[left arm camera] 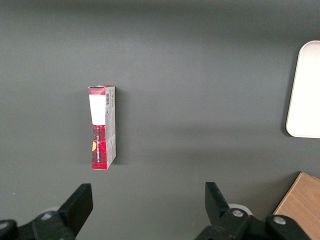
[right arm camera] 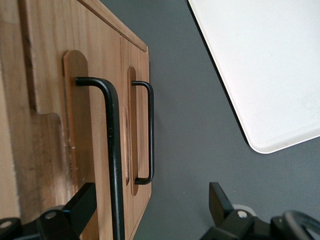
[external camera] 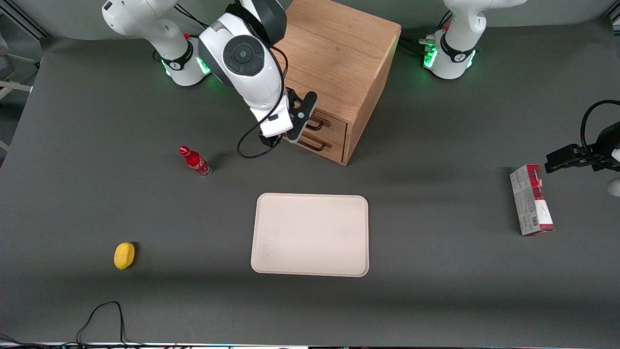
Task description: Open upper drawer
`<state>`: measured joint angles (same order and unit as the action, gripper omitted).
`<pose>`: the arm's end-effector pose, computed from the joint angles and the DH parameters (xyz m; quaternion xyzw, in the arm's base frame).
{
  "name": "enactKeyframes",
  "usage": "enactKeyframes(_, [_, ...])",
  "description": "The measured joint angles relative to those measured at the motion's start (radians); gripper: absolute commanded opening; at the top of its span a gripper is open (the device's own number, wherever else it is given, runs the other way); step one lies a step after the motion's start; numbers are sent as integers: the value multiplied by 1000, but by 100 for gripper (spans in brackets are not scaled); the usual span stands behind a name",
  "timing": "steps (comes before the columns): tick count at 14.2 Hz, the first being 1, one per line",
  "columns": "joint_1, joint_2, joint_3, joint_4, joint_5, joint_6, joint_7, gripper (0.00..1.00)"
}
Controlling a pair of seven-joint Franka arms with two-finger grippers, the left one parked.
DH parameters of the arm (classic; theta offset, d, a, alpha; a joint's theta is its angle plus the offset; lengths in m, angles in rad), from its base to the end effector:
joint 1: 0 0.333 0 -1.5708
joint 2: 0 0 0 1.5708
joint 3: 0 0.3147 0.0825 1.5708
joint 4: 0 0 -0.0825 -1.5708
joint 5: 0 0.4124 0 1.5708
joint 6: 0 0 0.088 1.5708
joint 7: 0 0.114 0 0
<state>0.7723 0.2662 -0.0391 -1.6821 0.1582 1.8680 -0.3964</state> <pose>0.4768 0.4495 0.4199 -0.8554 -0.5117 0.0509 0.0618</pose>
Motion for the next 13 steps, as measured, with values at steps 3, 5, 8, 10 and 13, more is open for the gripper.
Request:
enactKeyframes(3, [0,2,0,-42,0,46,-2,100])
enactKeyframes(5, [0,5,0,-57,0,60,-4,100])
enactKeyframes(8, [0,9,0,-59,-1,64,-5,100])
enactKeyframes(10, [0,9,0,-59,-2,65,-6,100])
enactKeyframes(13, [0,12,0,-58,-16,82,-7,100])
